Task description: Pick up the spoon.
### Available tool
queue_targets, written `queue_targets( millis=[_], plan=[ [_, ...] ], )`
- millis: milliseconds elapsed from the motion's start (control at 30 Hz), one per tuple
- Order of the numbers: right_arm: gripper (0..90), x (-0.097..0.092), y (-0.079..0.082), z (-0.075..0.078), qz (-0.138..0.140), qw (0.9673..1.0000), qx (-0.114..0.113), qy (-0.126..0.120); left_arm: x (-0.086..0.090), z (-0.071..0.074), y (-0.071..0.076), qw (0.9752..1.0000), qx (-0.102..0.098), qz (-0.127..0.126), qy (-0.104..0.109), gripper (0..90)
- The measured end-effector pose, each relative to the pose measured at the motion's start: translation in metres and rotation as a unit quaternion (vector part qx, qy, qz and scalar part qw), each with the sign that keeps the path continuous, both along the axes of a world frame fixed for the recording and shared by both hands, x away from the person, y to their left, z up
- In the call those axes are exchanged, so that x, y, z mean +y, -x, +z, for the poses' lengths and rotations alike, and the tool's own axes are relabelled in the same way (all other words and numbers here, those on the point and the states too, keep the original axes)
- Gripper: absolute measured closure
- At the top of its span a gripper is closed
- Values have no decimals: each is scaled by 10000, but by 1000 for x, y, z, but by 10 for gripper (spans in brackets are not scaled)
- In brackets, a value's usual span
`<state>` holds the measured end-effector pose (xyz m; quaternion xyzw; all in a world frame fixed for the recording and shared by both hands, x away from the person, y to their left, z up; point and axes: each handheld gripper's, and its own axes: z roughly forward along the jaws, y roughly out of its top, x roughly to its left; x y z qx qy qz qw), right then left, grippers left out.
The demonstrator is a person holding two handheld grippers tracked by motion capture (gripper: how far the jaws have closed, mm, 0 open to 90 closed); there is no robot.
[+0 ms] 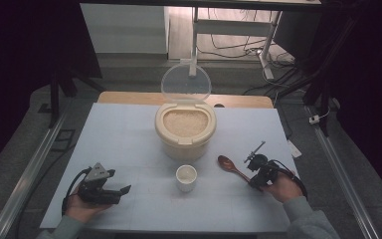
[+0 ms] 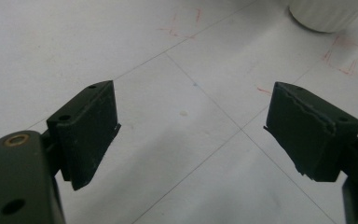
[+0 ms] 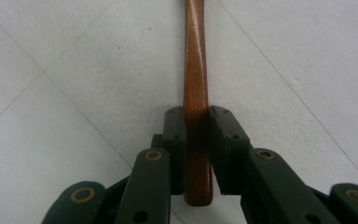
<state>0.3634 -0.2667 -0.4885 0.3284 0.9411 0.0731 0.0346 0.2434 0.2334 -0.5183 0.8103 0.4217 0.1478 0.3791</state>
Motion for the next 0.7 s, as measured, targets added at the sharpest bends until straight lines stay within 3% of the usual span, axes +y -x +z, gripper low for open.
queue_targets(
  millis=[133, 233, 300, 367, 467, 700],
  plan=[
    [772, 5, 1, 1, 171, 9997, 12, 189, 0, -1, 0, 10000, 11, 6, -14, 163],
    [773, 5, 2, 2, 284, 9994, -79, 184, 0, -1, 0, 10000, 29, 10, -16, 163],
    [773, 3, 2, 3, 266, 9994, -198, 82, 0, -2, -1, 10000, 33, 23, -27, 163],
    [773, 1, 2, 5, 223, 9996, -139, -71, 0, -2, -1, 10000, 36, 30, -37, 163],
    [773, 0, 7, 11, 264, 9990, -246, -247, 0, -2, 0, 10000, 30, 30, -52, 163],
    [773, 6, 28, 44, 559, 9948, -623, -573, -1, -1, 0, 10000, 28, -1, -54, 166]
  ],
)
